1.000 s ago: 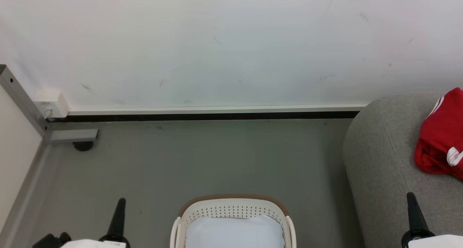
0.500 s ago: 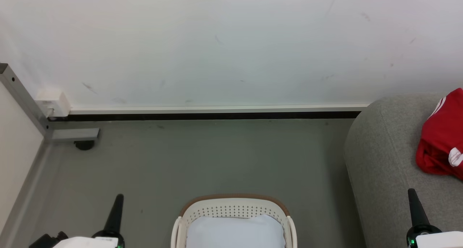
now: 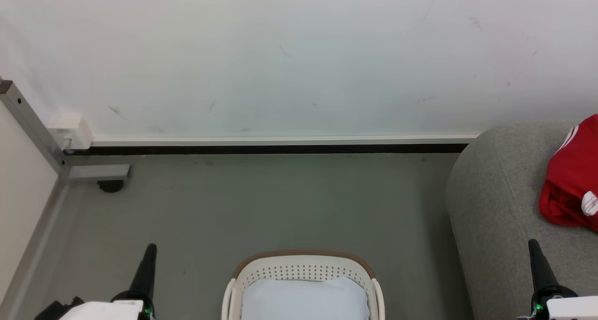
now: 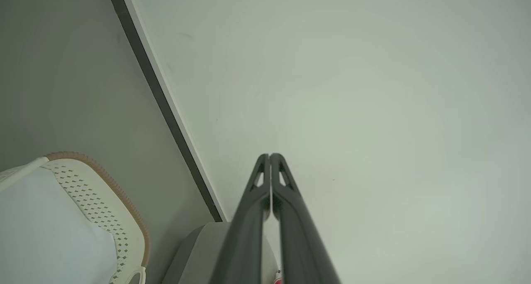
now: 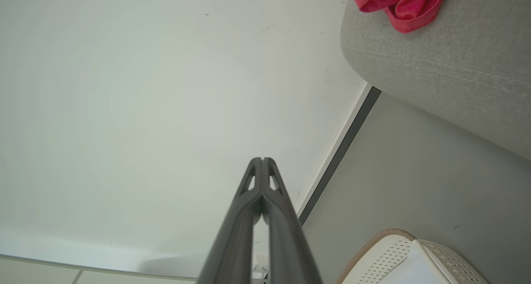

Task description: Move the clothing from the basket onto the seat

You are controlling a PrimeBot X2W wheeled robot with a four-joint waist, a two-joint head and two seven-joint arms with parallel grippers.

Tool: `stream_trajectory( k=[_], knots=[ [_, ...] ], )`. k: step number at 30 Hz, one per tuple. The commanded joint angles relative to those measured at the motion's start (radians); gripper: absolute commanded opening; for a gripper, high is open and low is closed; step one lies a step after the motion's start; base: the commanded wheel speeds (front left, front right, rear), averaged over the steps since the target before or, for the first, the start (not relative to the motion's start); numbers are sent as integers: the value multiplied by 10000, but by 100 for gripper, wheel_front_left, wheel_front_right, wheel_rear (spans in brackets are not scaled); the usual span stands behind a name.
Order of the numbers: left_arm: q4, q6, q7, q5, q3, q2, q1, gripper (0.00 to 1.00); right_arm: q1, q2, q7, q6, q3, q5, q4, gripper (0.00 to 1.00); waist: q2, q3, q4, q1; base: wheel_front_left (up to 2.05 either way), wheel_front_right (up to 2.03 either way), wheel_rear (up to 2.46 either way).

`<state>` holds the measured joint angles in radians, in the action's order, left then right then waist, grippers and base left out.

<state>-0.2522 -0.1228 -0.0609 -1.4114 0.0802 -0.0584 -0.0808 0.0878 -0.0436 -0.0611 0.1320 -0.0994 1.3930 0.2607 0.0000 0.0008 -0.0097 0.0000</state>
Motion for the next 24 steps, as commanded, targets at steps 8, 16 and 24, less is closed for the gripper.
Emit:
stream_trajectory(
  k=[8,16,24],
  knots=[
    [67,-73,-197,-764,151,16,-205,0,191,-92,-203,-20,-79,833,-111,0,0,7,28,0,0,0,0],
    [71,-92,-343,-1227,238,36,-241,0,204,-94,-341,-22,-114,1355,-142,0,0,12,52,0,0,0,0],
    [77,-96,-486,-1748,323,60,-304,0,243,-97,-477,-23,-149,1910,-173,0,0,19,79,0,0,0,0]
  ],
)
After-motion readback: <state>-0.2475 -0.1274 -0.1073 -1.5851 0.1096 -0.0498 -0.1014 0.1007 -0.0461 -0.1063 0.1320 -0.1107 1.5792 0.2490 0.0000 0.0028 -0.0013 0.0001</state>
